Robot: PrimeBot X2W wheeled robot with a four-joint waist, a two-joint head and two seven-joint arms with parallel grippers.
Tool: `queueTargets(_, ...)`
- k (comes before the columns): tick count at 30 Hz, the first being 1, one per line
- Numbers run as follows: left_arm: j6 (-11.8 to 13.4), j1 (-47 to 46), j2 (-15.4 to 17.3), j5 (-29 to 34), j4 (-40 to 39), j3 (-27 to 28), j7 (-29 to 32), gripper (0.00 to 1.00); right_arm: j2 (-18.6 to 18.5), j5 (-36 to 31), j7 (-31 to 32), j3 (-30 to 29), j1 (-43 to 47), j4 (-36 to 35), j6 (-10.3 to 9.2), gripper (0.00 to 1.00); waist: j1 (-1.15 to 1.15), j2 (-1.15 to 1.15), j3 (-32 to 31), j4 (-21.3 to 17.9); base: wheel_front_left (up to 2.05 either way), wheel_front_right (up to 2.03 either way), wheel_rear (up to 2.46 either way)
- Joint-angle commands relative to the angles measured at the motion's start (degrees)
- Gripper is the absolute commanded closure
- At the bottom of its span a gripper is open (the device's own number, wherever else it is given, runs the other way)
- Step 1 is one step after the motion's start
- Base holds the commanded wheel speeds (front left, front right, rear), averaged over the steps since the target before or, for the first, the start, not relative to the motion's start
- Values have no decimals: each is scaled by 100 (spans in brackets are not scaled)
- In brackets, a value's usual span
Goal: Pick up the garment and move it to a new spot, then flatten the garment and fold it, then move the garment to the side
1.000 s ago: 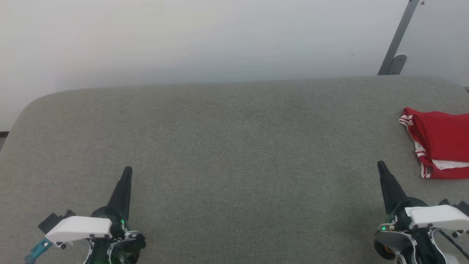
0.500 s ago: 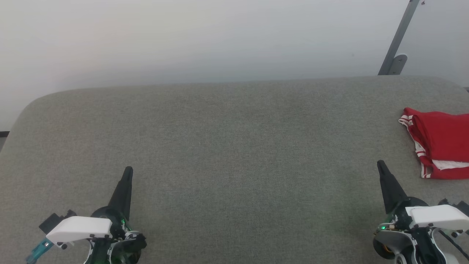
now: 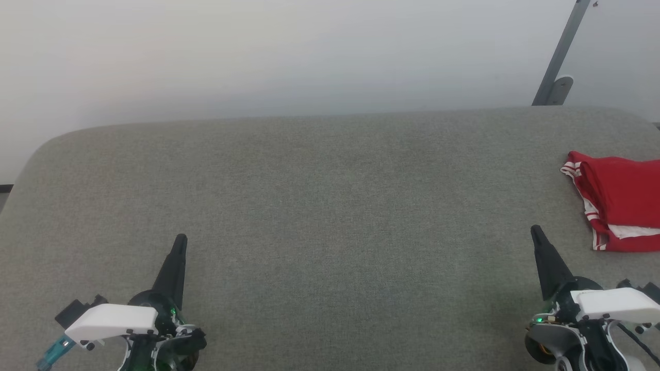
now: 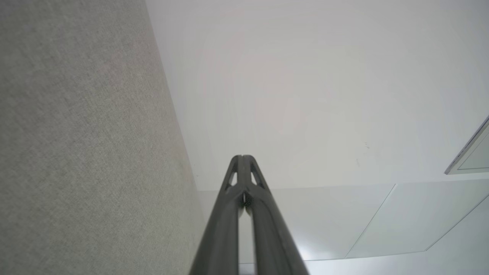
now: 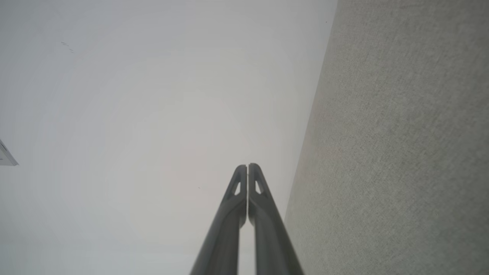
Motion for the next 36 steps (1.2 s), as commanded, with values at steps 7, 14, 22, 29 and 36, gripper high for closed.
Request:
queueTargets(7,-16,-65,-14,-16,-3,0,17,100,23,22,16,-5,-25,-20,0,100,0,0,0,0,0,0,0)
queueTargets(14,-16,-65,-14,-16,-3,-1,17,100,23,22,16,-5,-25,-20,0,100,0,0,0,0,0,0,0)
queueTargets(22,-17,-65,-14,-17,-4,-1,16,100,22,23,16,-5,-25,-21,0,100,0,0,0,0,0,0,0)
queueTargets(29,-16,-65,-14,-17,-4,-1,16,100,22,23,16,-5,-25,-21,0,100,0,0,0,0,0,0,0)
queueTargets(36,-16,-65,-14,-17,-4,-1,16,100,23,23,15,-5,-25,-21,0,100,0,0,0,0,0,0,0)
